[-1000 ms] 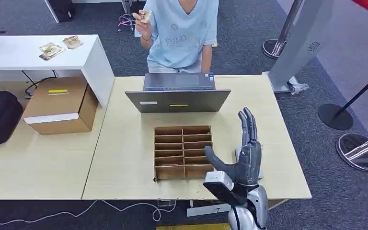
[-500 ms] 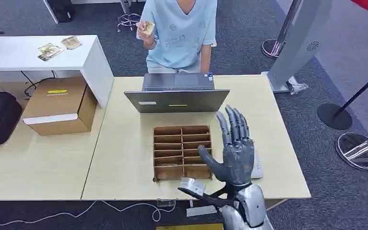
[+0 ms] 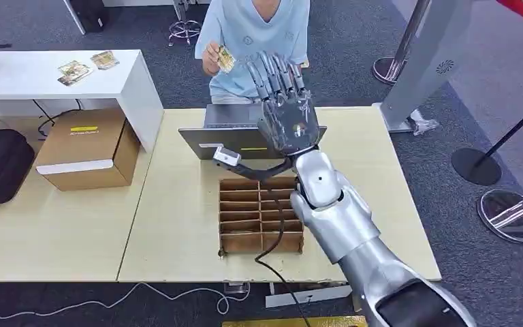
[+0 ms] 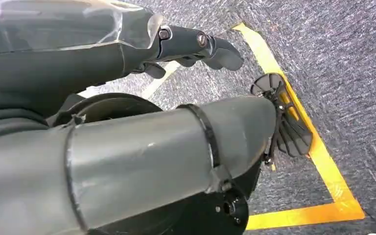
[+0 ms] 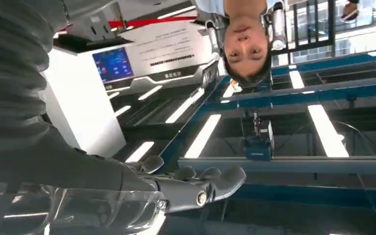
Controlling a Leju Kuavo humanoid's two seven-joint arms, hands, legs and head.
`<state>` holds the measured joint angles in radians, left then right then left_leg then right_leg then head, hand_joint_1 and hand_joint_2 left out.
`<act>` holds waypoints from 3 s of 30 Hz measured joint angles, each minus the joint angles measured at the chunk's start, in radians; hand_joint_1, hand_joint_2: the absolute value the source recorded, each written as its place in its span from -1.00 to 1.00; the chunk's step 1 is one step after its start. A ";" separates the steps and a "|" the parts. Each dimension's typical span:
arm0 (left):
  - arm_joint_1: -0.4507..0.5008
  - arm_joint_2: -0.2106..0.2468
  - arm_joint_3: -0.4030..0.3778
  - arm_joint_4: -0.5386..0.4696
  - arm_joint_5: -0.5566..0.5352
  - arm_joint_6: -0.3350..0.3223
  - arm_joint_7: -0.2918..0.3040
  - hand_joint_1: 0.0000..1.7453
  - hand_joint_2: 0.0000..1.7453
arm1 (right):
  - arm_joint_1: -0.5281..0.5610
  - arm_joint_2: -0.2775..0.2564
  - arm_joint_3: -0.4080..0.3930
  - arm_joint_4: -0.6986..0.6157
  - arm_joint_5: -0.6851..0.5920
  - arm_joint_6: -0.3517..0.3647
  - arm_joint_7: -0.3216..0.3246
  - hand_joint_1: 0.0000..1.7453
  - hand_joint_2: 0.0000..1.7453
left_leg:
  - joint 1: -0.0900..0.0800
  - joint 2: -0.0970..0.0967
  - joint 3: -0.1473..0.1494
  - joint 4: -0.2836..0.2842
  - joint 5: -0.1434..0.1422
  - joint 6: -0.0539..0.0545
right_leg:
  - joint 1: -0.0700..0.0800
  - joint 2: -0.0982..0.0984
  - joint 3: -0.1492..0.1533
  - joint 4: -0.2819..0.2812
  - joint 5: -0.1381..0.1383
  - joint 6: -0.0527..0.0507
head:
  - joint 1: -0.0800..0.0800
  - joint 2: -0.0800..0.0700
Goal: Pass the card to the sensor for recognition and then transmit it.
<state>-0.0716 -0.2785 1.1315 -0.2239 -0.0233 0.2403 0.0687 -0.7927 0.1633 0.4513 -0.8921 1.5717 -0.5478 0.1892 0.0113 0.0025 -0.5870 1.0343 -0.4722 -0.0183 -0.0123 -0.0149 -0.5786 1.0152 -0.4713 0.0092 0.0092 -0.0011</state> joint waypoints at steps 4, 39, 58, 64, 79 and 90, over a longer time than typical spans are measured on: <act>-0.003 0.002 0.000 0.000 0.006 0.000 0.000 -1.00 -1.00 | -0.061 0.000 0.017 0.082 0.000 -0.003 0.031 -1.00 1.00 | 0.000 0.000 0.000 0.000 0.000 0.000 | 0.000 0.000 0.000 0.000 0.000 0.000 | 0.000 0.000; -0.003 0.013 0.000 0.000 -0.001 -0.003 0.003 -1.00 -1.00 | -0.285 0.064 0.089 0.396 -0.003 0.067 0.059 -1.00 1.00 | 0.000 0.001 -0.001 0.000 0.000 0.000 | 0.000 0.001 -0.002 0.000 0.000 -0.001 | 0.000 0.000; -0.003 0.014 0.000 0.000 0.006 -0.033 0.003 -1.00 -1.00 | -0.245 0.064 -0.077 0.333 -0.050 -0.102 -0.061 1.00 1.00 | 0.000 0.001 -0.001 0.000 0.000 0.000 | 0.000 0.001 -0.002 0.000 0.000 -0.001 | 0.000 0.000; -0.003 0.013 0.000 0.000 0.006 -0.017 0.003 -1.00 -1.00 | -0.235 0.064 -0.111 0.287 -0.073 -0.126 -0.103 1.00 1.00 | 0.000 0.001 -0.001 0.000 0.000 0.000 | 0.000 0.001 -0.002 0.000 0.000 -0.001 | 0.000 0.000; -0.003 0.012 0.000 0.000 0.005 -0.010 0.017 -1.00 -1.00 | -0.211 0.064 -0.133 0.238 -0.105 -0.128 -0.130 1.00 1.00 | 0.000 0.001 -0.001 0.000 0.000 0.000 | 0.000 0.001 -0.002 0.000 0.001 -0.001 | 0.000 0.000; -0.002 0.012 0.000 0.000 0.015 -0.016 0.017 -1.00 -1.00 | -0.194 0.064 -0.162 0.221 -0.261 -0.125 -0.209 1.00 1.00 | 0.000 0.001 -0.001 0.000 0.000 0.000 | 0.000 0.001 -0.002 0.000 0.001 -0.001 | 0.000 0.000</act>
<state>-0.0739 -0.2663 1.1315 -0.2239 -0.0088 0.2243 0.0854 -0.9864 0.2277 0.2888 -0.6714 1.3110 -0.6733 -0.0197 0.0112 0.0033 -0.5880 1.0344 -0.4724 -0.0185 -0.0122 -0.0137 -0.5808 1.0154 -0.4708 0.0083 0.0092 -0.0011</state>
